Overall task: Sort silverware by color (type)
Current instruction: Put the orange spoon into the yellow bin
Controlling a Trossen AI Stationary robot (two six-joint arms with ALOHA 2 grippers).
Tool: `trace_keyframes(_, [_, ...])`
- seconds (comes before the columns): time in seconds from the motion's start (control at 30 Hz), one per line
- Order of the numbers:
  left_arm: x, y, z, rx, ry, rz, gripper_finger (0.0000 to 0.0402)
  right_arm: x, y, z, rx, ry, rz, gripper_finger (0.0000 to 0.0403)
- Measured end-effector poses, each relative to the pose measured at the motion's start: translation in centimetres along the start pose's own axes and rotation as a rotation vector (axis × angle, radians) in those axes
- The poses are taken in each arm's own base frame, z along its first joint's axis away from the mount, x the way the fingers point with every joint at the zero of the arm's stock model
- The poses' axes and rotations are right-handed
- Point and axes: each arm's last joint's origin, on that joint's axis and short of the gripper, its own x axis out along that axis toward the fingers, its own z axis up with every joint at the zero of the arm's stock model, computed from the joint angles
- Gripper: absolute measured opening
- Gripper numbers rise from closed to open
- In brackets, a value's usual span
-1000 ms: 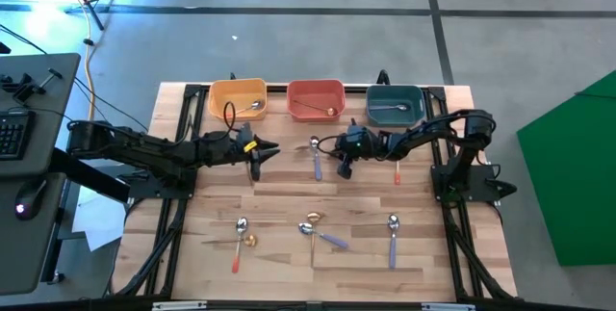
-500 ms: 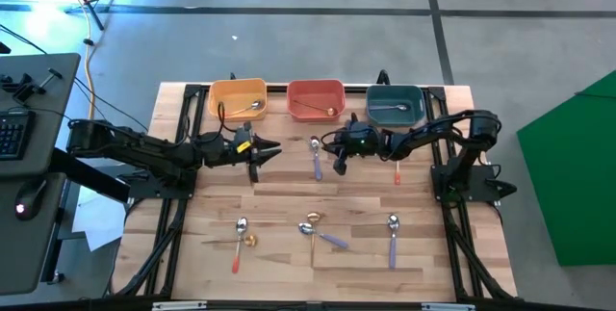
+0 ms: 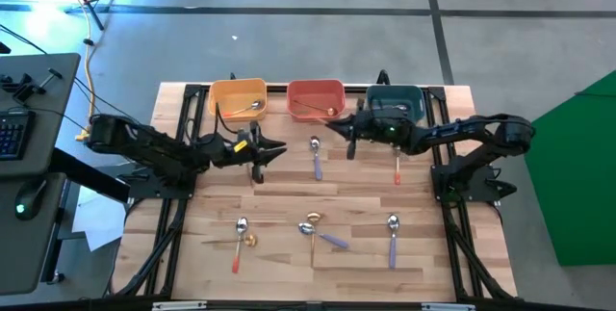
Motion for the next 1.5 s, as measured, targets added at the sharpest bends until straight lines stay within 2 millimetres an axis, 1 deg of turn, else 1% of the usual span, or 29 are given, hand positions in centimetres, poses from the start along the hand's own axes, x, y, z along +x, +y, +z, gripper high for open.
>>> trace_keyframes(0.13, [1.8, 0.8, 0.1, -0.002, -0.028, -0.004, 0.0071, -1.3, 0.4, 0.0, -0.019, -0.132, 0.03, 0.0])
trace_keyframes(0.2, [3.2, 1.1, 0.2, 0.002, -0.038, -0.012, 0.0079, -1.8, 0.8, 0.1, -0.027, -0.178, 0.042, 0.0])
trace_keyframes(0.37, [6.7, 1.7, 1.2, 0.031, -0.096, -0.053, 0.0111, -2.0, 1.7, 0.9, -0.047, -0.279, 0.072, 0.0])
trace_keyframes(0.47, [7.9, 2.3, 1.8, 0.045, -0.124, -0.046, 0.0133, -2.1, 2.1, 1.3, -0.069, -0.321, 0.079, 0.0])
trace_keyframes(0.57, [8.7, 2.7, 2.1, 0.028, -0.141, -0.039, 0.0151, -2.2, 2.5, 1.7, -0.08, -0.361, 0.091, 0.0])
trace_keyframes(0.7, [10.0, 2.8, 2.3, -0.004, -0.152, -0.123, 0.0164, -2.3, 3.0, 1.8, -0.092, -0.38, 0.107, 0.0])
trace_keyframes(0.93, [12.0, 2.9, 2.2, -0.018, -0.164, -0.175, 0.0164, -2.4, 3.9, 2.2, -0.114, -0.422, 0.134, 0.0])
trace_keyframes(1.07, [12.9, 2.7, 2.7, -0.011, -0.189, -0.22, 0.0164, -2.4, 4.0, 2.2, -0.117, -0.426, 0.135, 0.0])
trace_keyframes(1.23, [13.5, 2.6, 3.5, -0.006, -0.216, -0.226, 0.0163, -2.4, 4.0, 2.3, -0.117, -0.428, 0.135, 0.0])
trace_keyframes(1.33, [13.8, 2.5, 4.0, 0.004, -0.238, -0.268, 0.0163, -2.4, 4.0, 2.3, -0.117, -0.428, 0.135, 0.0])
trace_keyframes(1.5, [14.2, 1.7, 4.6, 0.036, -0.257, -0.333, 0.0163, -2.4, 4.0, 2.2, -0.113, -0.427, 0.136, 0.0])
